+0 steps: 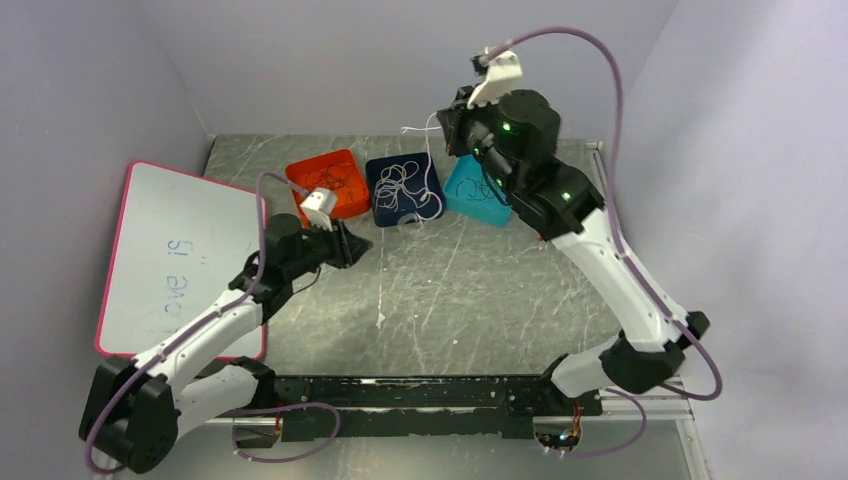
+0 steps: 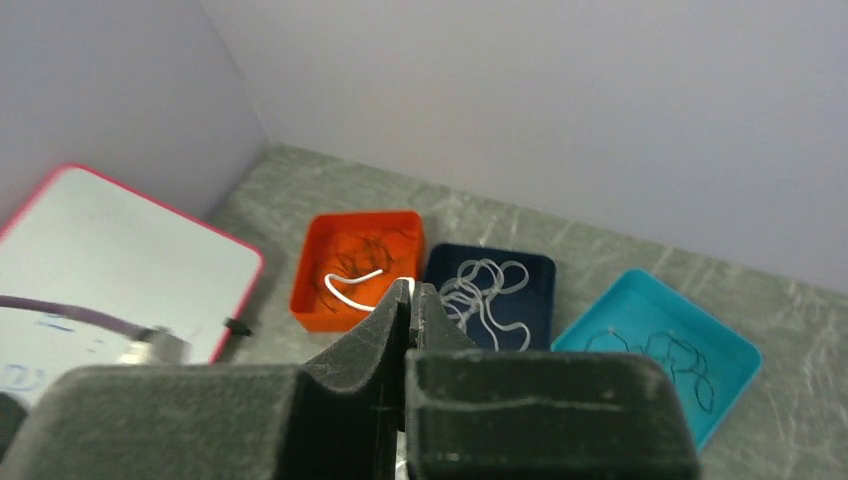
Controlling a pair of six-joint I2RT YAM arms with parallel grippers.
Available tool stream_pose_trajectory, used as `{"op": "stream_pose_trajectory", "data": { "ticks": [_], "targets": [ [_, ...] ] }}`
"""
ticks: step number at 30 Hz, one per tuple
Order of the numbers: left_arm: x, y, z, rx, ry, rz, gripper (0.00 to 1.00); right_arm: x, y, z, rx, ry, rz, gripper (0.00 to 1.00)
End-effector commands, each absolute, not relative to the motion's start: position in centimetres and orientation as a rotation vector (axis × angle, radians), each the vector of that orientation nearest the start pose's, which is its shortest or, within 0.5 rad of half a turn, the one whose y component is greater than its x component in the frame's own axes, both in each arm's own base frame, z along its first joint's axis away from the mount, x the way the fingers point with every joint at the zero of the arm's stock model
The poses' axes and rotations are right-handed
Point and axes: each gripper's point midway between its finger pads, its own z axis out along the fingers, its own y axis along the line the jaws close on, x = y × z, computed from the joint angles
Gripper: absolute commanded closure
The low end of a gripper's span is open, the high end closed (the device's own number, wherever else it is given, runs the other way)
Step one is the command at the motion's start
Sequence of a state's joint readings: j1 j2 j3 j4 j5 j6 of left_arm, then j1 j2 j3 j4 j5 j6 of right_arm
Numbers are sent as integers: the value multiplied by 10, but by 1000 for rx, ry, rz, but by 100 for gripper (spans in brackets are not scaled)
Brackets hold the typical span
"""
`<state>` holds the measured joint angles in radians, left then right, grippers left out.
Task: Untangle the cables
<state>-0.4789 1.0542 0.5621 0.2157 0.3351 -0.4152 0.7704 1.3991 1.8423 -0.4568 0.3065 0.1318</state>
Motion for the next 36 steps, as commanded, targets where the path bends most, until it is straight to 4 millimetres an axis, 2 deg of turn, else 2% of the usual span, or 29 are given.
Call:
{"op": "stream_pose_trajectory", "data": {
  "ticks": [1,4,11,18,19,23,30,32,33,36],
  "targets": [
    [293,-164,164,77,1994,-672,62,360,252,455,-288,1675,412,100],
    [293,-142,165,0,2010,-593,55,383,250,440,-274,1698,397,100],
    [287,-133,174,5,2052,-534,51,425,239,420,-230,1718,384,100],
    [289,-122,183,31,2049,-448,50,467,245,411,-226,1714,415,100],
    [289,-122,183,36,2051,-446,50,475,250,404,-227,1724,422,100],
    [289,-123,184,52,2055,-448,51,505,249,387,-210,1743,445,100],
    [289,-121,188,68,2050,-425,50,537,269,339,-221,1810,475,100],
    [288,-119,188,72,2050,-412,50,541,273,337,-227,1809,492,100],
    [288,-118,188,73,2050,-406,50,547,278,326,-235,1824,497,100],
    [288,-117,188,76,2052,-396,50,551,284,325,-245,1815,519,100]
  ]
}}
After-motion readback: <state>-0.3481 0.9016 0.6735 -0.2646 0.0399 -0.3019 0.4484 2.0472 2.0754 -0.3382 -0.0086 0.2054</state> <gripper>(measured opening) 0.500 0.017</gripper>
